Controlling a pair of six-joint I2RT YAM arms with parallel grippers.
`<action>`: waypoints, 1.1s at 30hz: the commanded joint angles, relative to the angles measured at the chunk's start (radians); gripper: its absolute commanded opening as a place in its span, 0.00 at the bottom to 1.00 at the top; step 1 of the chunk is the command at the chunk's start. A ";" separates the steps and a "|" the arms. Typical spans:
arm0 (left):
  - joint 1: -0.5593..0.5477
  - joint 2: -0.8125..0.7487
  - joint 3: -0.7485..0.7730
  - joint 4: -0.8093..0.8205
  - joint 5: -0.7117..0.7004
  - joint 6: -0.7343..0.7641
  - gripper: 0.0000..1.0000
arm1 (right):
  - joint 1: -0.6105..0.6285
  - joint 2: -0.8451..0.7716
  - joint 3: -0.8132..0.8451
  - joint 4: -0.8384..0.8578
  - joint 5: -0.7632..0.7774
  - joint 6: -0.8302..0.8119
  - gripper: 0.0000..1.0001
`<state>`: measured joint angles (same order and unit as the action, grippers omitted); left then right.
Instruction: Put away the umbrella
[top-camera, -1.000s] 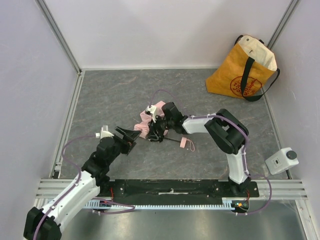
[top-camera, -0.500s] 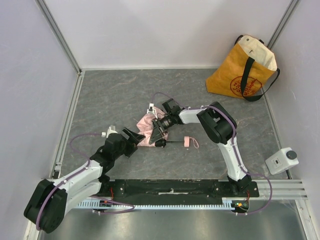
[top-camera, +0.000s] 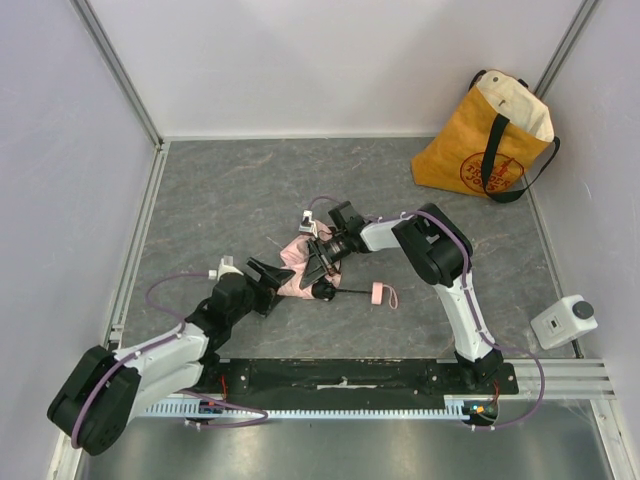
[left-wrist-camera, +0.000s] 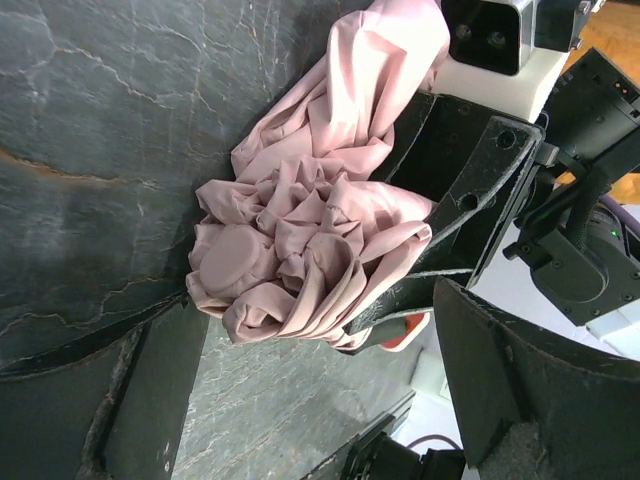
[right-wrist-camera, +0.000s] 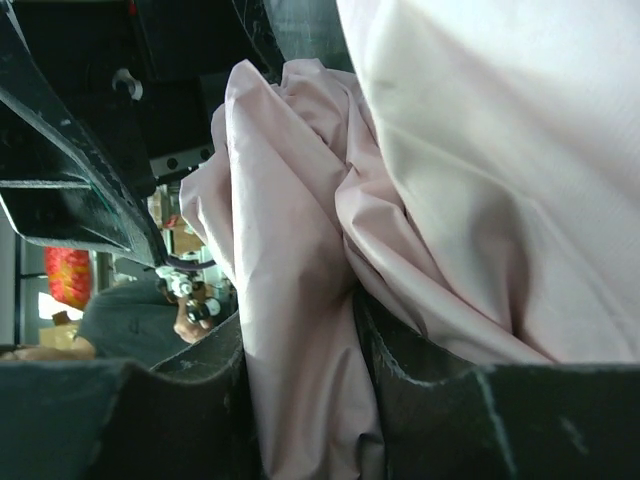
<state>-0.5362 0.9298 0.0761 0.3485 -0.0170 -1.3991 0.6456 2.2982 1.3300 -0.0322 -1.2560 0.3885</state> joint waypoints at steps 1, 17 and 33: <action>-0.019 0.053 0.022 0.073 -0.058 -0.061 0.97 | 0.005 0.076 -0.075 0.003 0.193 0.220 0.00; -0.110 0.368 0.126 0.043 -0.193 -0.349 0.82 | -0.003 0.081 -0.055 0.118 0.139 0.335 0.00; -0.123 0.448 0.060 0.245 -0.290 -0.222 0.02 | -0.004 0.089 0.018 -0.186 0.216 0.066 0.01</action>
<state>-0.6571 1.3777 0.1425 0.6724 -0.2607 -1.7226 0.6186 2.3238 1.3231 0.1337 -1.2434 0.6479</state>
